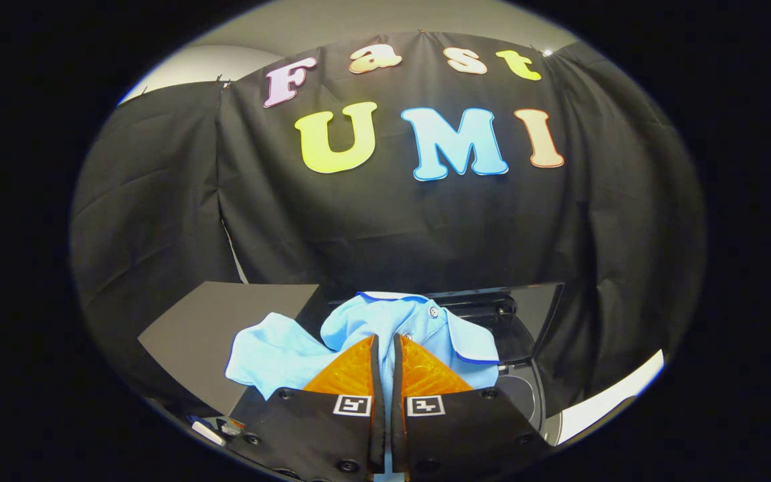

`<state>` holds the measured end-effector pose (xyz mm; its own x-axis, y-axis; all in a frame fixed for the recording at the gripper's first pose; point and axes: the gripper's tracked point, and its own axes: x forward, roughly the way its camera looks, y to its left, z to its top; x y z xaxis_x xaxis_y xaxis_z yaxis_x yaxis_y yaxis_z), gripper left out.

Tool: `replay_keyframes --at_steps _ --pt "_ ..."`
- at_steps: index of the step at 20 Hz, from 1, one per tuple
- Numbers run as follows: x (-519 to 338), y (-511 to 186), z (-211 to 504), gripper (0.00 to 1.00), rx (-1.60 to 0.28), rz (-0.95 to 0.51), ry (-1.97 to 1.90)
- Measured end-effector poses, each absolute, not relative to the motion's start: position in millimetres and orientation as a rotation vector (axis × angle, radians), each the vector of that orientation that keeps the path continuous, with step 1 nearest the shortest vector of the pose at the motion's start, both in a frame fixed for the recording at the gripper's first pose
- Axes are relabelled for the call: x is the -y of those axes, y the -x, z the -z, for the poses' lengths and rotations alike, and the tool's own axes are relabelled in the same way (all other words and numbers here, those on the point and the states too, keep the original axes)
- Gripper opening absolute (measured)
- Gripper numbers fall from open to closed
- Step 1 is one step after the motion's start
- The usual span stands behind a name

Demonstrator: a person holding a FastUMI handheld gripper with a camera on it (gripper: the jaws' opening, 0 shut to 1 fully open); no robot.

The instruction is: Put the clothes into the washing machine and then close the washing machine lid.

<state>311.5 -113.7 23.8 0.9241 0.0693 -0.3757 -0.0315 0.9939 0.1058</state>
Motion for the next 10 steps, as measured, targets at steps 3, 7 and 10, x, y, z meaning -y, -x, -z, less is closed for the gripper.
replay_keyframes --at_steps 3,7,10 --pt "125.1 -314.0 -7.2 0.05 -0.407 -0.027 -0.096" --pt "134.5 -315.7 22.4 0.05 -0.442 -0.007 -0.079" --pt "139.6 -318.8 43.1 0.05 -0.462 0.004 -0.061"
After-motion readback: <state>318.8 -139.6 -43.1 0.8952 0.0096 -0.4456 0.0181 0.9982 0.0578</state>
